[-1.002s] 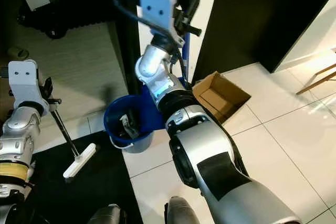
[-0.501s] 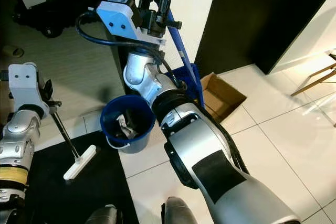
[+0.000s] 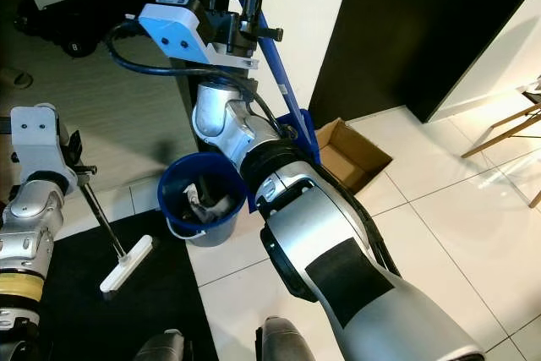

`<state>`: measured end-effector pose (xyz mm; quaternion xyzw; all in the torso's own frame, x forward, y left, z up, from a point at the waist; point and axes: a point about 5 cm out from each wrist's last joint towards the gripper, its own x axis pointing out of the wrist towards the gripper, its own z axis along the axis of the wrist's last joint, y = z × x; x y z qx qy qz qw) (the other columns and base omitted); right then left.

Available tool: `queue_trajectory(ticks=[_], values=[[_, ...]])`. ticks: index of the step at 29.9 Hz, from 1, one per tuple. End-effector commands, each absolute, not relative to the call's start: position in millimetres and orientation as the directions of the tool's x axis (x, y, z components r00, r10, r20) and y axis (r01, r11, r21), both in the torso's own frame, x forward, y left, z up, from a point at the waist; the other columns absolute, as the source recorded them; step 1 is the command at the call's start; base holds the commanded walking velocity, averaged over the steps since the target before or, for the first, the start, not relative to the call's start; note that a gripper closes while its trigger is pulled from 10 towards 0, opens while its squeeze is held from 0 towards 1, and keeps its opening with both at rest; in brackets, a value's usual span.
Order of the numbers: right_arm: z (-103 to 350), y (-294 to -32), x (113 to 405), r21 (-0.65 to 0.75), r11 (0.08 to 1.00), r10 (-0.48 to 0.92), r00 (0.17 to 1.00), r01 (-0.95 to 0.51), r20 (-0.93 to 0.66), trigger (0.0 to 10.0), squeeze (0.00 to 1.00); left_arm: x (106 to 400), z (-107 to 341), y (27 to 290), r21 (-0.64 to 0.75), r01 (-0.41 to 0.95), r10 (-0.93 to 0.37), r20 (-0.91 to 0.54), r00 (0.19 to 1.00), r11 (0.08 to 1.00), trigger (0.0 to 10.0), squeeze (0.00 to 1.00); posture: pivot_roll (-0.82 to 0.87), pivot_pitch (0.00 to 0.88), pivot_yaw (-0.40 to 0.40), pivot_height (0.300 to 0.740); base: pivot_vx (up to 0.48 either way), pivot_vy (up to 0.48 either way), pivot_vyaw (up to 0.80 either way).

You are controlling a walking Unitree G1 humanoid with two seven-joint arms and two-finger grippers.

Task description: Sweep floor

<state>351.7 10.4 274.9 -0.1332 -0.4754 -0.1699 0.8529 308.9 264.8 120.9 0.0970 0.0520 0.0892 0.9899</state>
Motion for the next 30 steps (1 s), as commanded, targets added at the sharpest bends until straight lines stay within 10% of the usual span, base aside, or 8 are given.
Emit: queue_trajectory(ticks=[1, 30], values=[[290.8, 75.5, 315.1, -0.020, 0.974, -0.094, 0.479, 0.228, 0.873, 10.0, 0.00, 307.8, 127.7, 263.7, 0.198, -0.180, 0.192, -0.042, 0.981, 0.964, 10.0, 0.00, 0.03, 0.045, -0.100, 0.740, 0.000, 0.000, 0.00], [306.6, 115.8, 279.0, -0.093, 0.989, 0.057, 0.289, 0.115, 0.956, 10.0, 0.00, 302.6, 125.8, 266.9, 0.198, -0.204, 0.216, -0.041, 0.976, 0.959, 10.0, 0.00, 0.04, 0.044, -0.119, 0.740, 0.000, 0.000, 0.00]])
